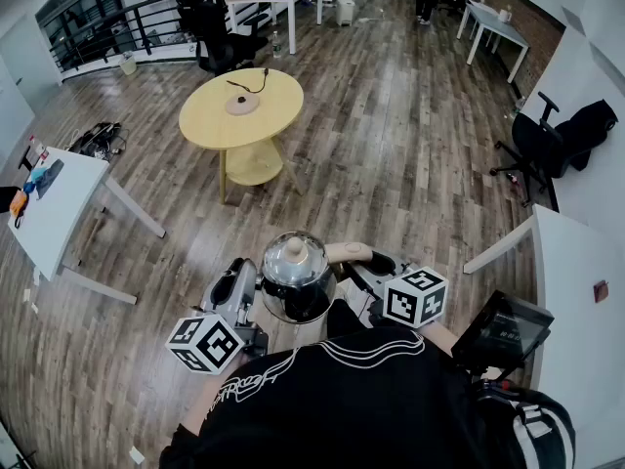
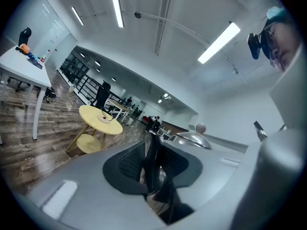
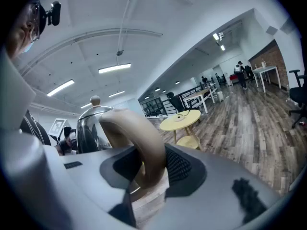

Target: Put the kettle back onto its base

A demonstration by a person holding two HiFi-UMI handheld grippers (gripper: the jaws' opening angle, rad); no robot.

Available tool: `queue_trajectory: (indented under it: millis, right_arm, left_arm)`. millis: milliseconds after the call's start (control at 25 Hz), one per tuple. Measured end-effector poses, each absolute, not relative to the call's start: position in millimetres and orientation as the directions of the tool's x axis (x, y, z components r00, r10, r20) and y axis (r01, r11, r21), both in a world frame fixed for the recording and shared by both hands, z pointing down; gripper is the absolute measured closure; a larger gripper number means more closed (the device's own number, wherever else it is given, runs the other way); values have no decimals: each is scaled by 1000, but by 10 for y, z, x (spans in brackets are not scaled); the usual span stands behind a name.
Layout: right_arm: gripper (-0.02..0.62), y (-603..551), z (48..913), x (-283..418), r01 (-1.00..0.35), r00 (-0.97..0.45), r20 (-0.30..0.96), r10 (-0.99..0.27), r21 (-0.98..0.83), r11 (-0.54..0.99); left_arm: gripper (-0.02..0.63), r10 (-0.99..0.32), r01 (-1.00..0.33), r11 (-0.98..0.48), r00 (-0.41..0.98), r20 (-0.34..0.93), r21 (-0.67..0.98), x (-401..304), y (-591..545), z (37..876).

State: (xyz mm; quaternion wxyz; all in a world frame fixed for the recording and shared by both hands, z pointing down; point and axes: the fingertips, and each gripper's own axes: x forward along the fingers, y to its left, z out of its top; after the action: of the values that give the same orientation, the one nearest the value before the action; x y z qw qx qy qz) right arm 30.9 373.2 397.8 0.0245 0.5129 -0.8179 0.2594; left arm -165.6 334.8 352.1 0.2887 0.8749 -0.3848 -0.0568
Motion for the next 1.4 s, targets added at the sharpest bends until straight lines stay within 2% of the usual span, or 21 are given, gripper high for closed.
queue_trajectory:
  millis: [440,760,1120,1400]
  right_arm:
    - [451,2125,4380,1095,-832,-508,337,-793,-429,352]
    - [451,897,4456,1839,-818,-529,311,-790,-436,376]
    - [451,236,4449,2046,-786,-586,296,-754,-434,441]
    - [451,-315,4381,1994,-795,-585,280,-761,-383,470]
  left_arm:
    - [522,-726,-679,-465,660,194,569,-892,1835,3930]
    - [523,-736,-705,-471,645,204,530,-138,650,3947]
    - [523,-766,-740,-410,597,240,533,61,192,3976]
    - [525,-757,-720,-445,620,207,533,7,-367,3984]
